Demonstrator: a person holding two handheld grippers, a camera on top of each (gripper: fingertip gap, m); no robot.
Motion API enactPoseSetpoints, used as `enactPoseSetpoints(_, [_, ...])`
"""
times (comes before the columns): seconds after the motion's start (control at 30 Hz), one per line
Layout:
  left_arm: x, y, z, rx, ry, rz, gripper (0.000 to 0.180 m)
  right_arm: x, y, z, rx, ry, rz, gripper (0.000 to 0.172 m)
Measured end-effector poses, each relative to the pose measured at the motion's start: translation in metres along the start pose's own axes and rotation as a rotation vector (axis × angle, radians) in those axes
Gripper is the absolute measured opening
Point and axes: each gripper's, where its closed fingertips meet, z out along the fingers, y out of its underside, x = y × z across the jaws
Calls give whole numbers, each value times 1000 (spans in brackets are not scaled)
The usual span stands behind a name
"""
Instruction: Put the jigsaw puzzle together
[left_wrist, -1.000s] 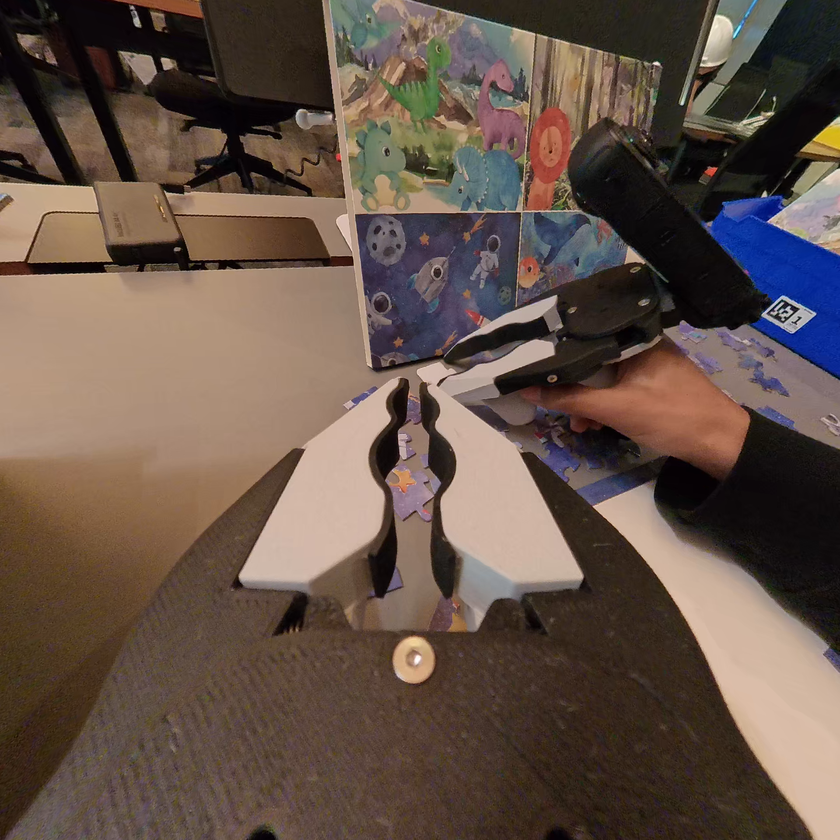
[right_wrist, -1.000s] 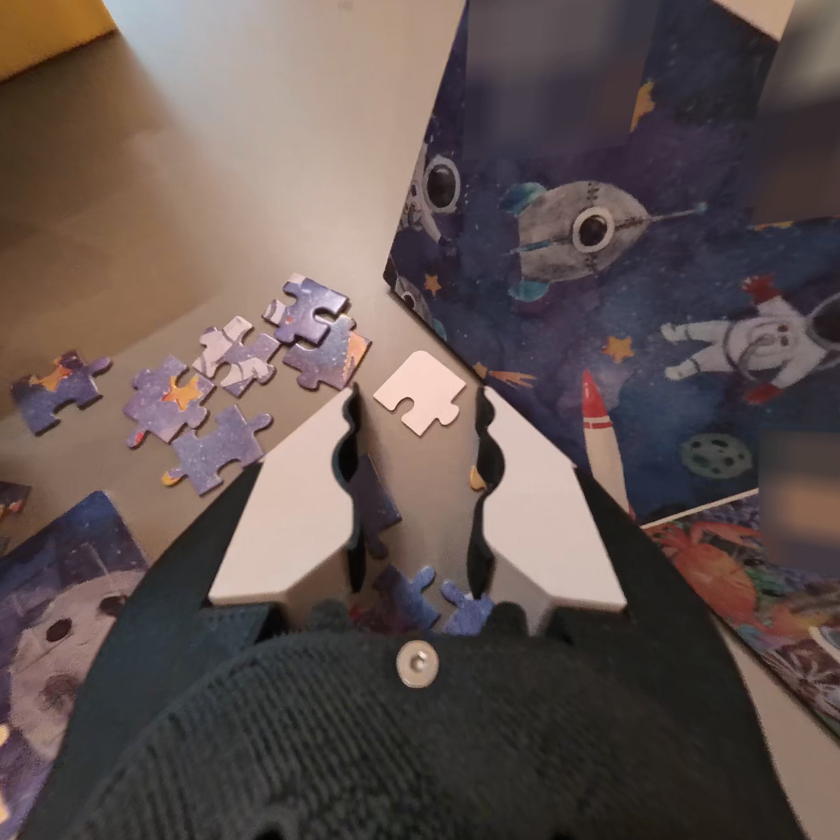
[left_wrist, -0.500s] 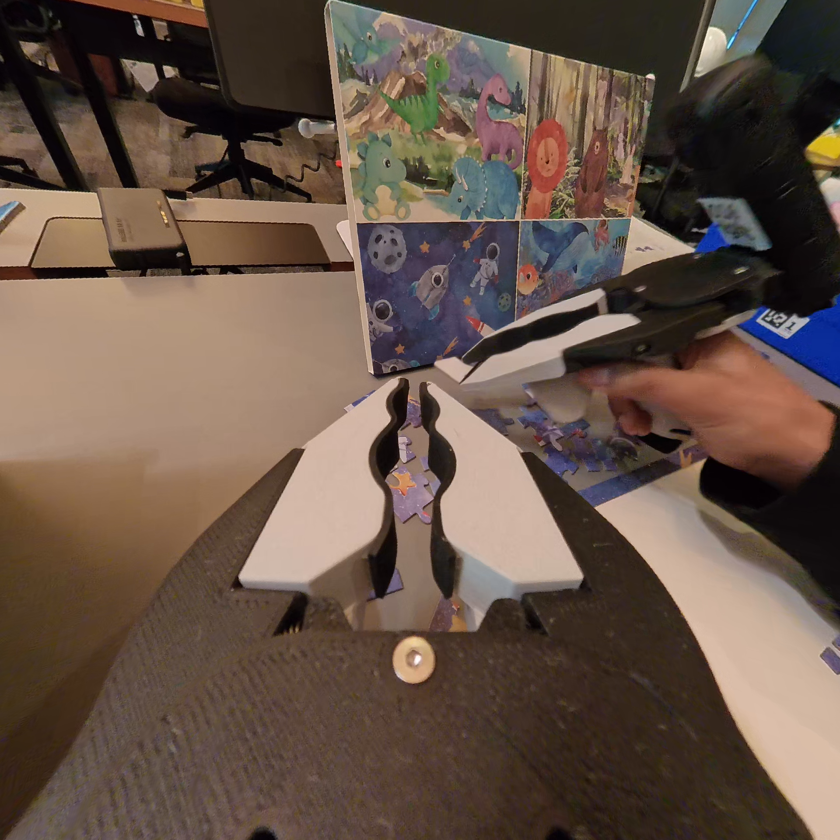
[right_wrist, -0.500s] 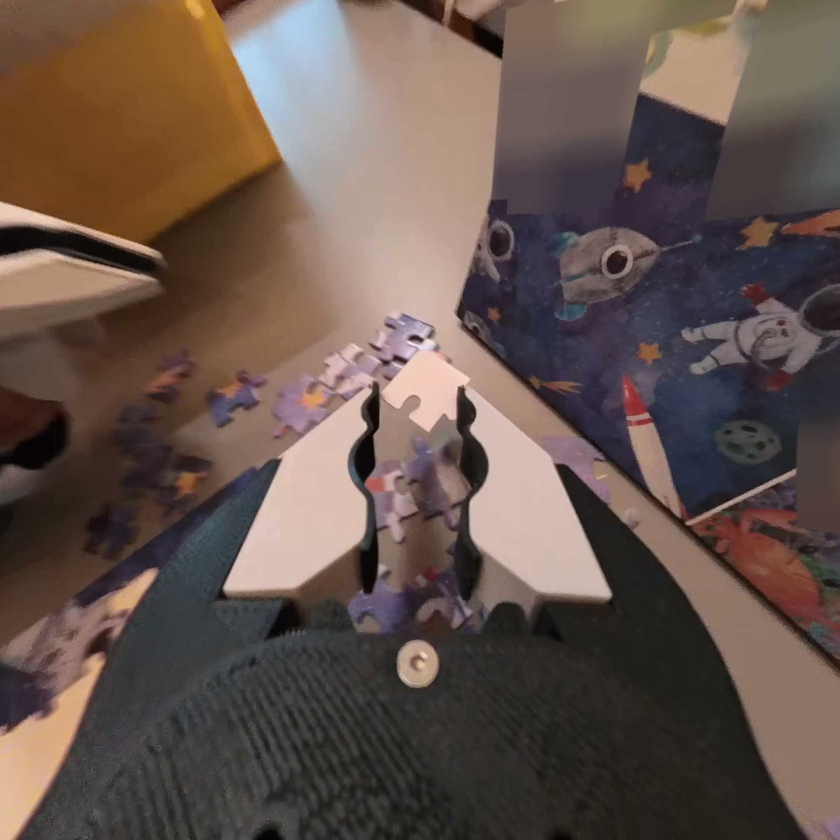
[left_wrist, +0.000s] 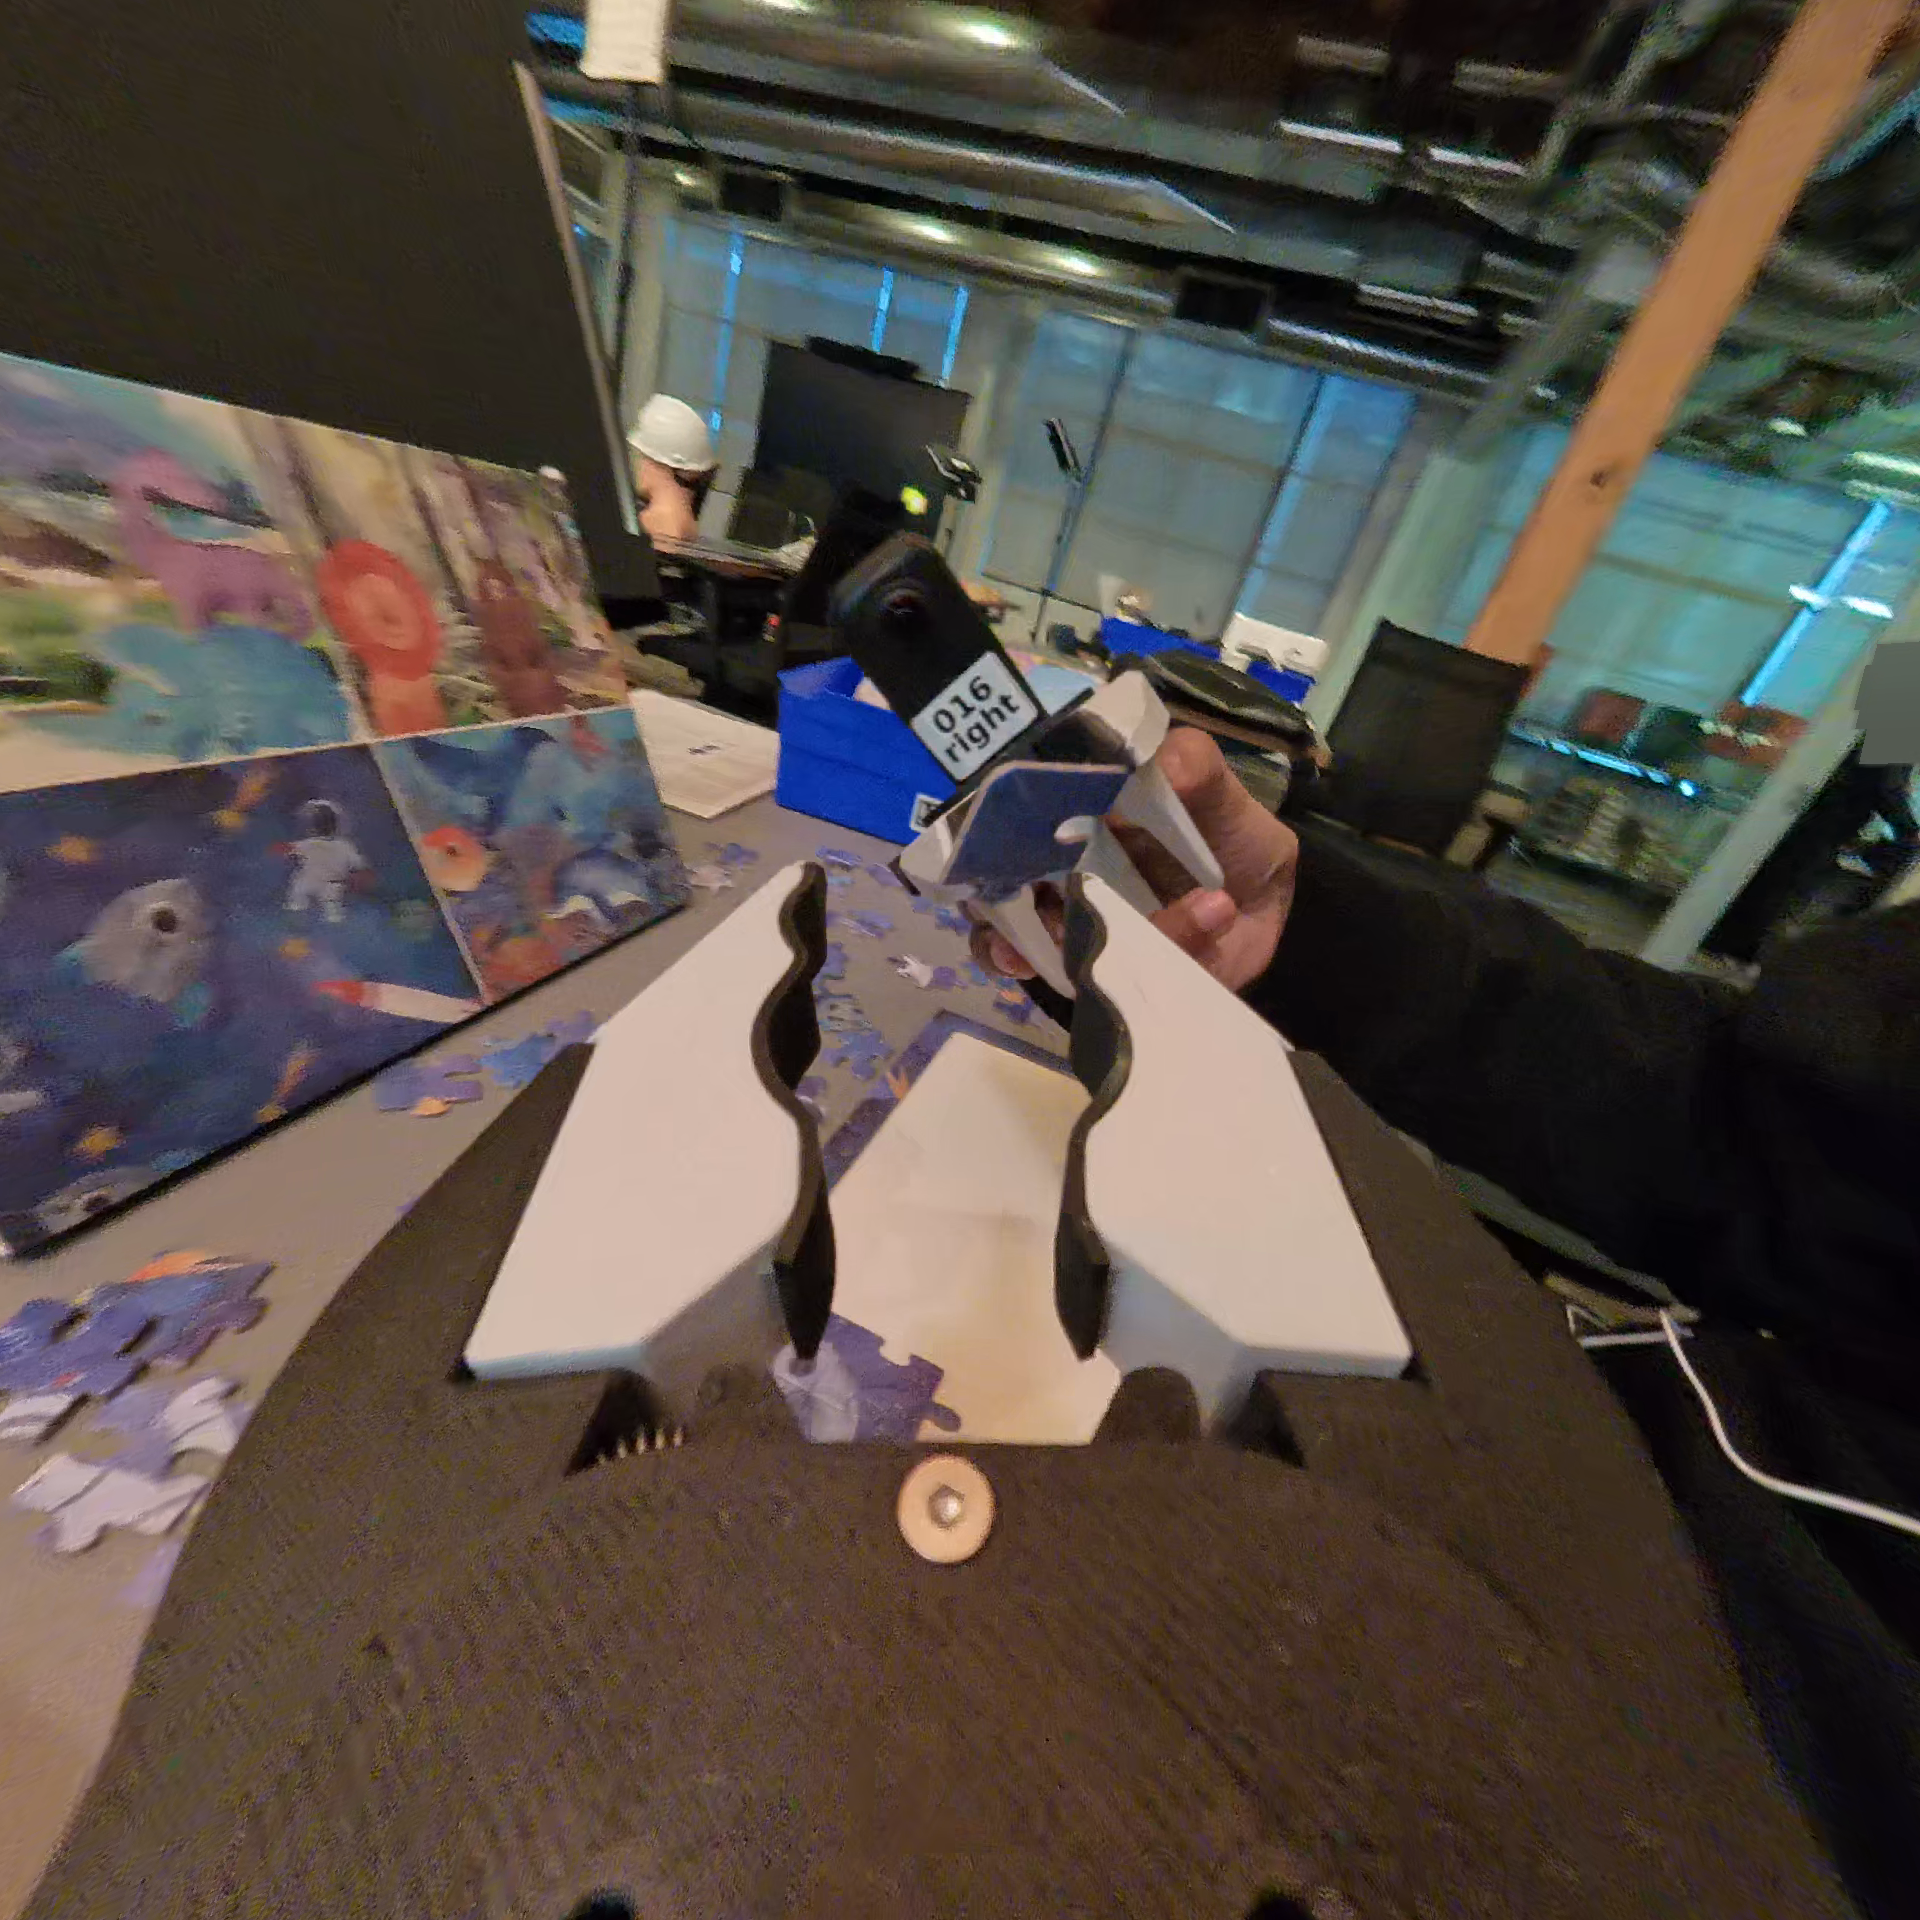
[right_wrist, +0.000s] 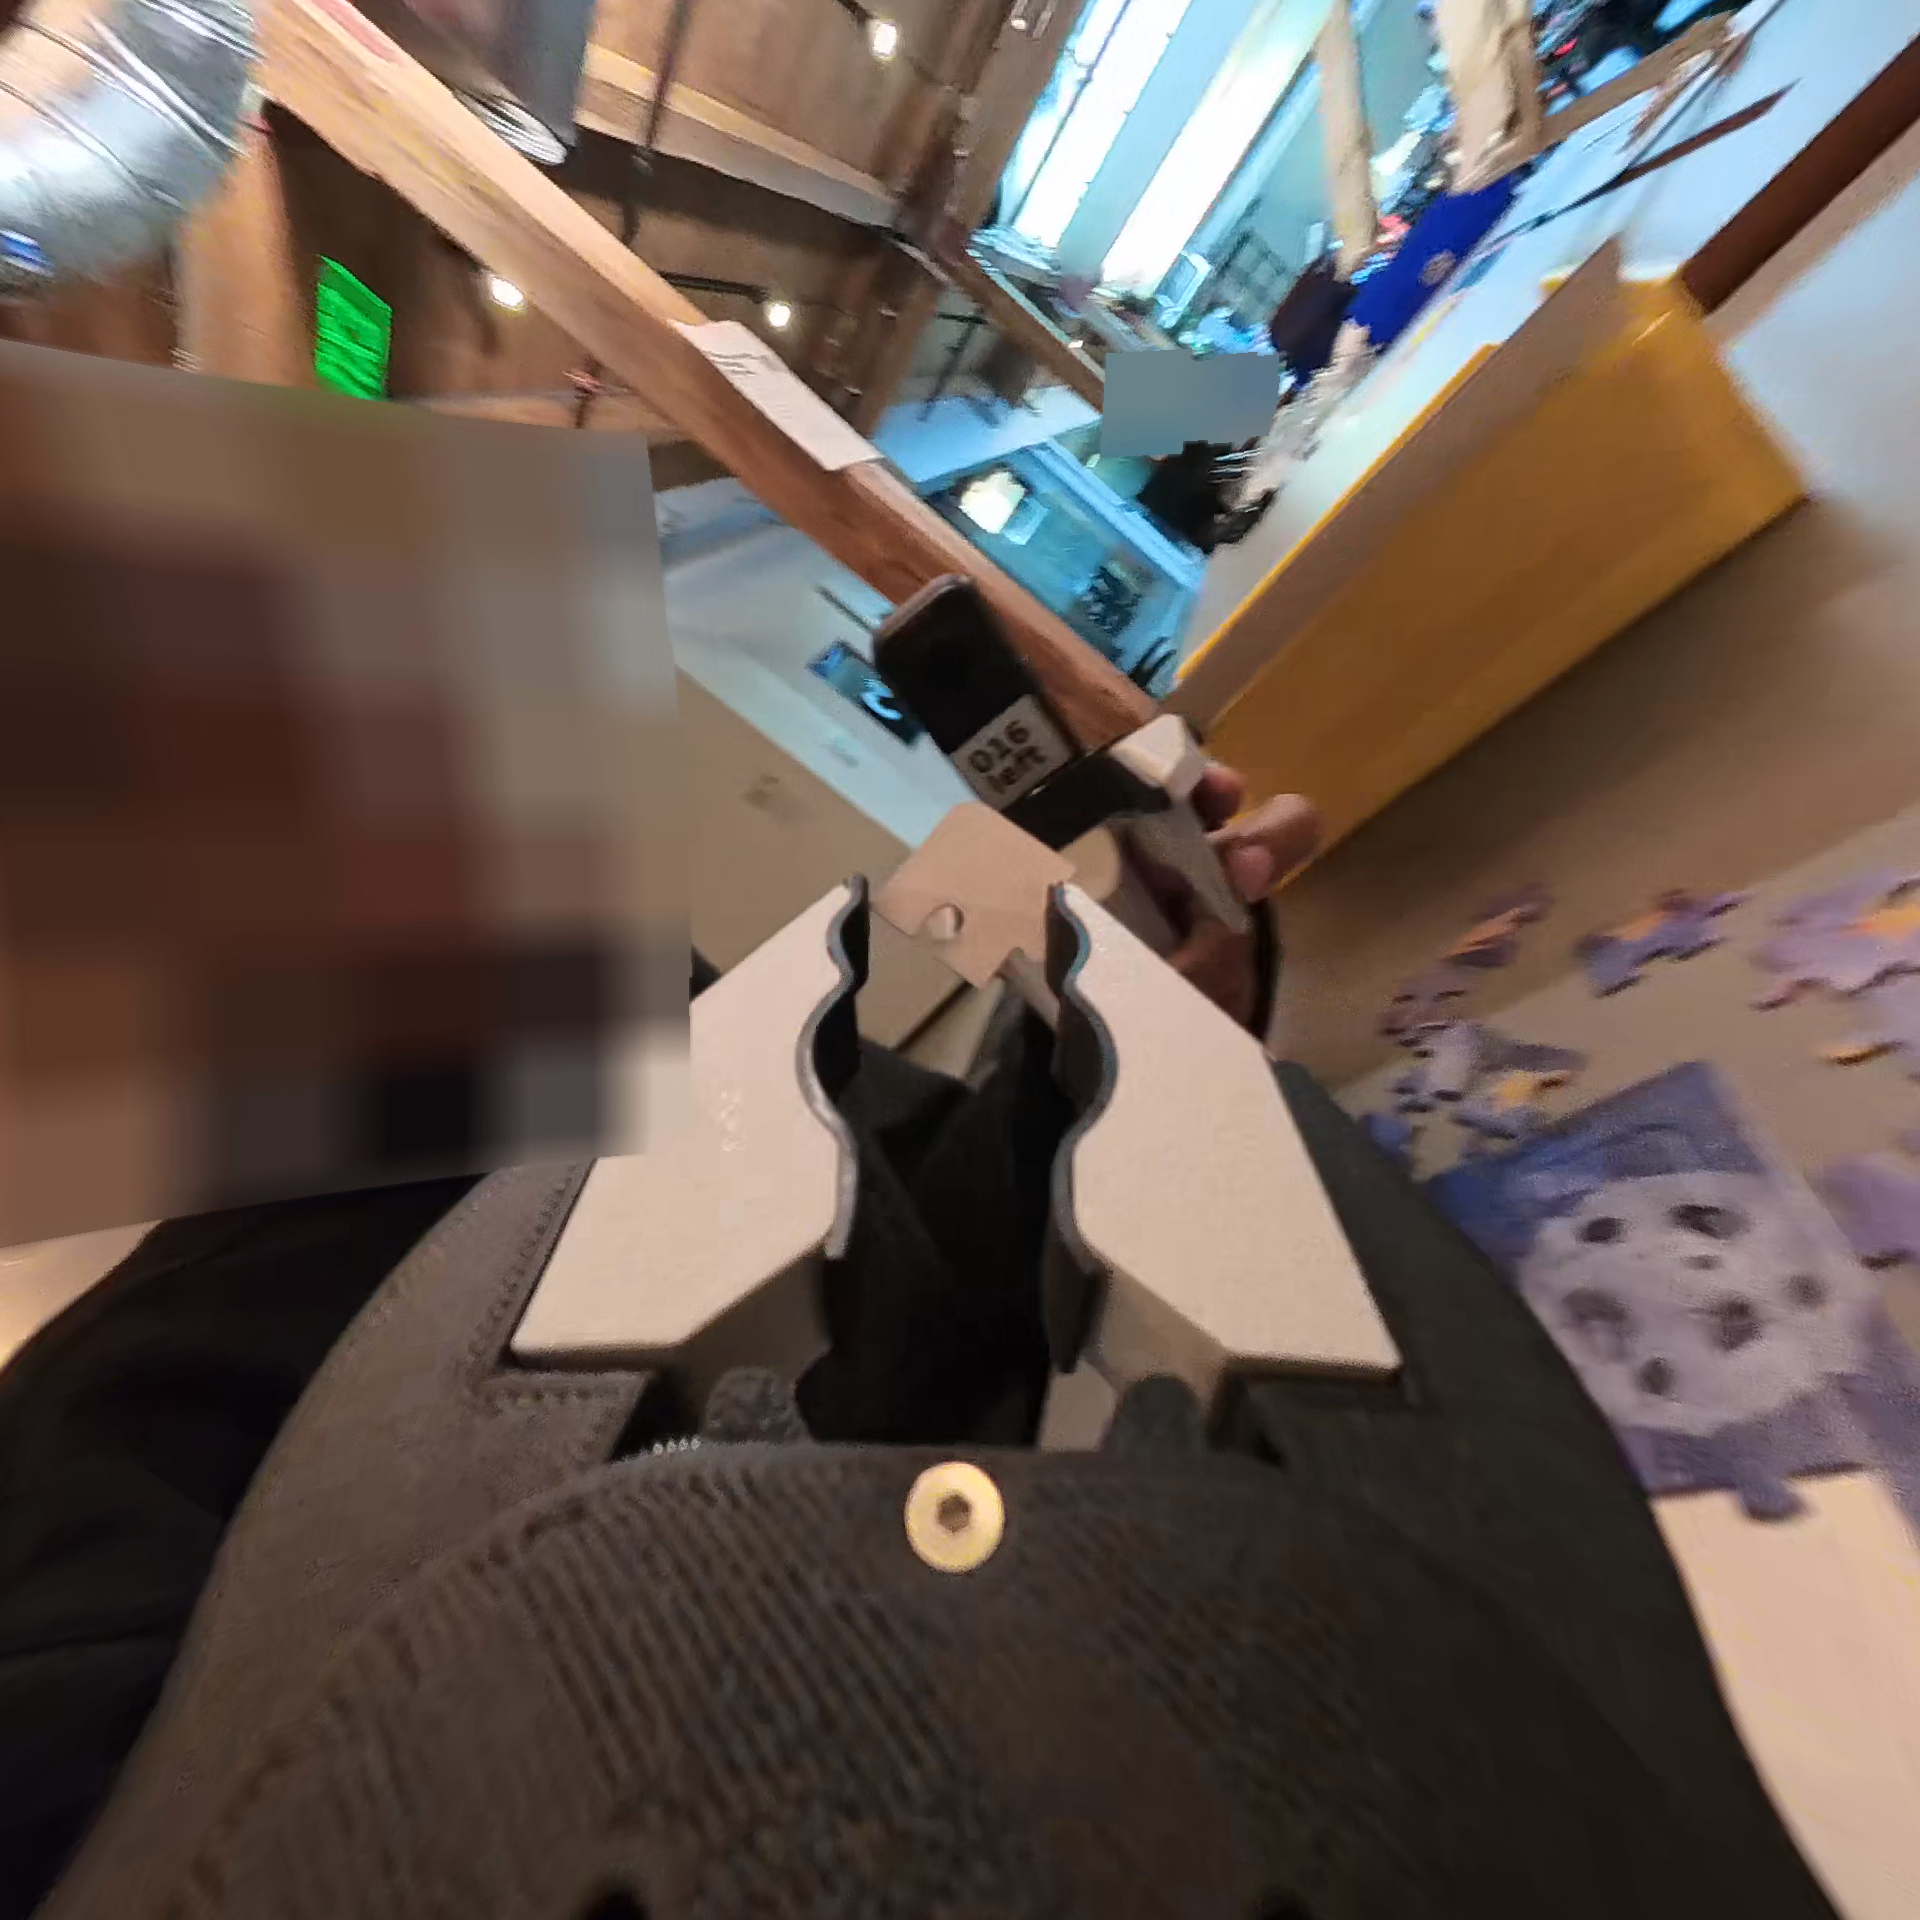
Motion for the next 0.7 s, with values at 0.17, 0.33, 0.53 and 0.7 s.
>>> enactPoseSetpoints(0.17, [29,8,11,-20,139,12,17,-14,16,-4,10,-78,56,32])
enactPoseSetpoints(0.33, [25,15,14,-56,115,14,9,-7,18,-12,39,-17,32,23])
enactPoseSetpoints(0.53, [13,20,16,-81,83,-73,0,-1,1,-33,140,208,-162,28])
enactPoseSetpoints(0.7, [8,25,15,-119,80,-114,0,-4,-11,-57,126,521,-500,26])
